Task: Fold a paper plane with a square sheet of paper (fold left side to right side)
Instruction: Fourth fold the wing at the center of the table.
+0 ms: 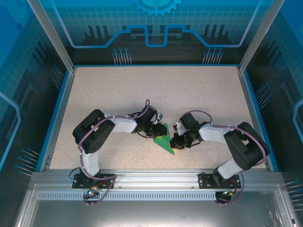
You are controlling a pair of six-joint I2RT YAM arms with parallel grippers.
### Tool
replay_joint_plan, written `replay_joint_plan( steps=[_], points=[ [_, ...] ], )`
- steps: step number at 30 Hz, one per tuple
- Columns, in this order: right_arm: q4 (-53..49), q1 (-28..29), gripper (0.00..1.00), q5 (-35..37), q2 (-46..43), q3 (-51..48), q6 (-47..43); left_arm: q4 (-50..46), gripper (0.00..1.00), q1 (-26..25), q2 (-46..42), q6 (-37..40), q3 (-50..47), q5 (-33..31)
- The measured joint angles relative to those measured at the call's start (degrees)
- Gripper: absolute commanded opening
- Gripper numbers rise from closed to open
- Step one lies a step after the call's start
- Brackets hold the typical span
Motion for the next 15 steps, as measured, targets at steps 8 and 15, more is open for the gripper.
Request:
replay_joint_plan(
  steps=[8, 15],
  points=[
    [-0.2, 0.0, 0.0, 0.0, 0.2, 0.0, -0.7, -1.9, 0.26, -0.3, -7.7, 0.7, -0.7, -1.3],
    [-0.5, 0.0, 0.0, 0.0, 0.3, 0.3, -0.9, -3.0, 0.2, -4.0, -9.2, 2.1, -0.9, -1.2]
  ],
)
